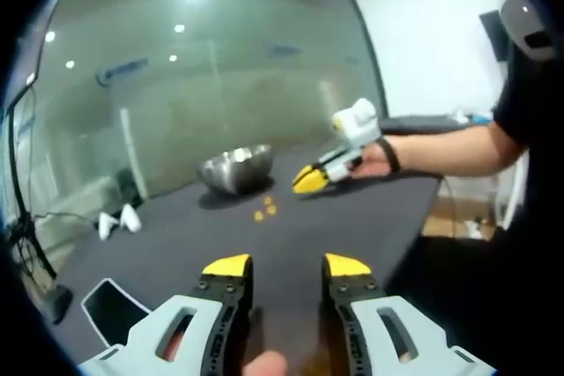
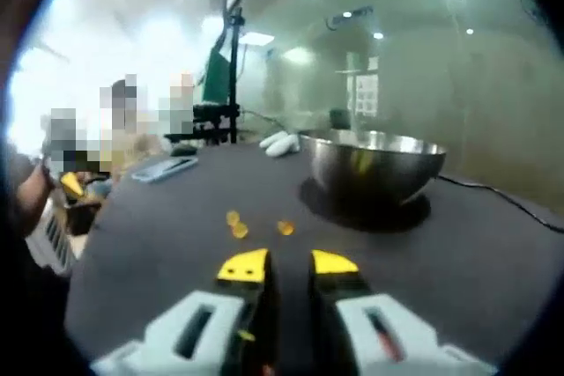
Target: Pick up the QQ candy scattered on the table and place it into the stainless steel bowl on the table
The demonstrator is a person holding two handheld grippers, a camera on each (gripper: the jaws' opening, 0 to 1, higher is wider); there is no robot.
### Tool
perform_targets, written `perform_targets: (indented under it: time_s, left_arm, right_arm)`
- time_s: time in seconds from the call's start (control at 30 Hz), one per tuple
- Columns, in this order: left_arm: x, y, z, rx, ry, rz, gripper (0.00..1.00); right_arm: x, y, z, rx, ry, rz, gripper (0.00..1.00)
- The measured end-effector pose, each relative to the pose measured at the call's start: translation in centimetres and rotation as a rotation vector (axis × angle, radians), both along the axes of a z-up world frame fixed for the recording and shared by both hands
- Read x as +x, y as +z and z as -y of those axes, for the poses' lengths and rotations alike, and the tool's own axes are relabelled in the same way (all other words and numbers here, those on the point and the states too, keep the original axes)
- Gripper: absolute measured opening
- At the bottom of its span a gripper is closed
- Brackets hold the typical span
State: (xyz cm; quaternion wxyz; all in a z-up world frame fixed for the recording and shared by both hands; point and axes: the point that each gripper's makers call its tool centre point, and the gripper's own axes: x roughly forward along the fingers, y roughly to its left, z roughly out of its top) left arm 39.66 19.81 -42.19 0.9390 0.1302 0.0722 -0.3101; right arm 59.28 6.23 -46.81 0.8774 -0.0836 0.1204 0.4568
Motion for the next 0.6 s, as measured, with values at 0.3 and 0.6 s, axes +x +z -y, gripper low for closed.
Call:
perform_targets:
  time_s: [0.3, 0.6]
  left_arm:
    - [-0.2, 0.1, -0.2, -0.006, 0.016, 0.002, 0.32]
    - [-0.4, -0.3, -0.6, -0.006, 0.021, -0.013, 0.32]
  right_arm:
    - [1.5, -0.7, -2.4, -0.03, 0.027, -0.033, 0.2]
    - [2.2, -1.2, -4.4, -0.043, 0.055, -0.038, 0.2]
